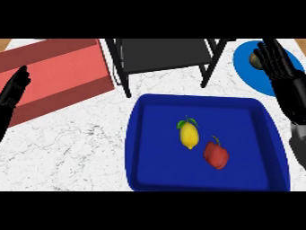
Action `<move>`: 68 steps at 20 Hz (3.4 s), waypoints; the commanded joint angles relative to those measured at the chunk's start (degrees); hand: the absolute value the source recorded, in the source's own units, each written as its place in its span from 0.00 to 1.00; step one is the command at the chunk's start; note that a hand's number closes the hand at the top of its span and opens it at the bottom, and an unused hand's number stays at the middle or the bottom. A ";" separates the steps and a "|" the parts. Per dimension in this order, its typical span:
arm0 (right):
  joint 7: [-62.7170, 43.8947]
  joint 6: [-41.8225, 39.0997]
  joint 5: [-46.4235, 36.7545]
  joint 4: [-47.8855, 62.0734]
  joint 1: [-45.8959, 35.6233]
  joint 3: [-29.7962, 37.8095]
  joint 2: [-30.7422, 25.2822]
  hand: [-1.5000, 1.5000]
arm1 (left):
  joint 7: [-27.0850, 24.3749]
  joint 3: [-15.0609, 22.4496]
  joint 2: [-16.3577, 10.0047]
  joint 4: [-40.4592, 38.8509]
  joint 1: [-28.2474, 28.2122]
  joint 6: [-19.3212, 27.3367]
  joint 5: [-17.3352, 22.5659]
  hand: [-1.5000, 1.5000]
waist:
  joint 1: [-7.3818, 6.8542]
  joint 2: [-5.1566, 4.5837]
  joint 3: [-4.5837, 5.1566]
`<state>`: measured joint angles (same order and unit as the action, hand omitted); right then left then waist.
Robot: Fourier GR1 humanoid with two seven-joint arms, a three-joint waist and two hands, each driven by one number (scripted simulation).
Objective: Pick the lemon from the tray and place it in the tiered shelf
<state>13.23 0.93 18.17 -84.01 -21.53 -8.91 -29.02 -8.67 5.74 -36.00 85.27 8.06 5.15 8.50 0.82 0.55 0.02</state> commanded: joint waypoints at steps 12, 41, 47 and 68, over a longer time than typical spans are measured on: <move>-14.98 22.11 -13.26 1.82 17.46 4.22 -3.22 0.00 | 16.69 0.96 14.31 -7.62 -10.58 2.75 12.69 0.50 | 2.08 -0.74 0.08; -83.51 10.25 -33.09 -30.51 1.14 -18.83 -11.07 0.00 | 24.34 3.31 14.53 -1.93 -9.44 4.38 10.45 0.50 | -2.25 -0.80 0.39; -93.43 5.87 -39.07 -21.79 -8.41 -27.02 0.99 0.00 | 24.54 1.77 16.05 -5.75 -5.28 3.62 11.45 0.50 | -2.15 -0.64 0.21; -89.73 2.94 -53.66 -5.88 -4.01 -26.09 15.31 0.00 | 22.73 0.66 18.00 -8.69 -5.94 3.38 8.41 0.50 | -0.65 -0.57 0.02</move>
<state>-68.98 4.67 -34.11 -92.07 -26.38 -36.42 -15.43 14.85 5.70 -19.57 79.81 2.83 8.45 17.94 0.00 0.41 -0.38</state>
